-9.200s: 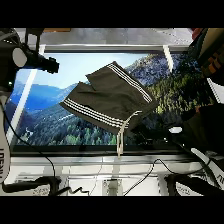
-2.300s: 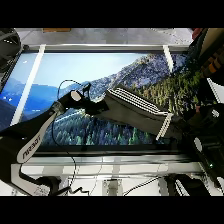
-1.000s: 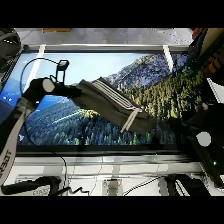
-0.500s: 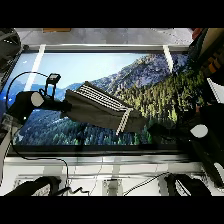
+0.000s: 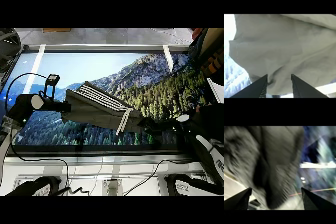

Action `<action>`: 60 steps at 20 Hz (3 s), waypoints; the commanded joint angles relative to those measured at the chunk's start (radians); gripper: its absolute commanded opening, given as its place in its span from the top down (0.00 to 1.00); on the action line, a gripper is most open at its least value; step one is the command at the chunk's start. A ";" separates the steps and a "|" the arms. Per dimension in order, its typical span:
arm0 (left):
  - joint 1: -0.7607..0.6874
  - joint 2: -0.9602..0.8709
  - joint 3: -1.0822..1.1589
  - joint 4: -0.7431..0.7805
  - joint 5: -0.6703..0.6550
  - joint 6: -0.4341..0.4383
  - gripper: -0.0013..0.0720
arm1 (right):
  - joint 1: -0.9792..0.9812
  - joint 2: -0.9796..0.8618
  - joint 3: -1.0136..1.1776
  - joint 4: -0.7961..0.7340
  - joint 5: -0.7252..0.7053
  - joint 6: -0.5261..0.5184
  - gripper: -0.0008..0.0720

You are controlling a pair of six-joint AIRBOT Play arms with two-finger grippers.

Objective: Fold the clothes and pants, and hang the long-sleeved shirts on hangers.

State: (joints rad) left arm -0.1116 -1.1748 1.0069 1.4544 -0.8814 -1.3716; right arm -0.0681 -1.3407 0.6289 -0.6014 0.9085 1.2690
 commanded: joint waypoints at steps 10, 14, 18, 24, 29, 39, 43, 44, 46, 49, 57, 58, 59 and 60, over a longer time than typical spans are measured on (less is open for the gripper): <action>0.001 -0.003 -0.001 0.001 0.034 0.000 0.50 | 0.005 -0.203 0.126 0.187 -0.052 -0.064 0.05; 0.001 -0.051 -0.001 0.001 0.033 0.000 0.97 | 0.049 -0.203 0.126 0.188 -0.046 -0.131 0.08; 0.001 -0.058 -0.001 0.000 0.051 0.000 0.98 | 0.106 -0.203 0.163 0.187 -0.080 -0.139 0.09; 0.001 -0.063 -0.001 0.000 0.051 0.000 0.98 | 0.208 -0.276 0.304 0.182 -0.112 -0.126 0.10; 0.001 -0.065 -0.001 0.000 0.051 0.000 0.98 | 0.300 -0.393 0.451 0.193 -0.140 -0.120 0.64; 0.002 -0.064 -0.001 0.013 0.052 0.000 0.98 | 0.220 -0.336 0.680 0.124 -0.028 -0.120 0.97; 0.002 -0.064 -0.001 0.013 0.052 0.000 0.98 | 0.072 -0.257 0.680 0.016 0.278 -0.119 0.97; 0.002 -0.064 -0.001 0.013 0.053 0.000 0.98 | 0.037 -0.230 0.680 0.024 0.318 -0.120 0.97; 0.001 -0.064 -0.001 0.012 0.060 0.000 0.98 | -0.029 -0.158 0.680 0.028 0.300 -0.117 0.97; 0.001 -0.064 -0.001 0.012 0.059 0.000 0.98 | -0.171 -0.024 0.680 0.027 0.229 -0.031 0.97; 0.001 -0.064 -0.001 0.012 0.058 0.000 0.98 | -0.850 0.340 0.689 0.023 0.167 0.317 0.97; 0.001 -0.064 -0.001 0.012 0.058 0.000 0.98 | -0.946 0.375 0.701 0.020 0.171 0.338 0.97; 0.002 -0.064 -0.001 0.013 0.059 0.000 0.98 | -1.039 0.409 0.714 0.017 0.174 0.349 0.97; 0.002 -0.064 -0.001 0.013 0.059 0.000 0.98 | -1.136 0.445 0.729 0.016 0.175 0.356 0.97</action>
State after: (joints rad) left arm -0.1104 -1.2392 1.0061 1.4662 -0.8230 -1.3716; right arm -0.9478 -1.0016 1.3312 -0.5800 1.0893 1.5436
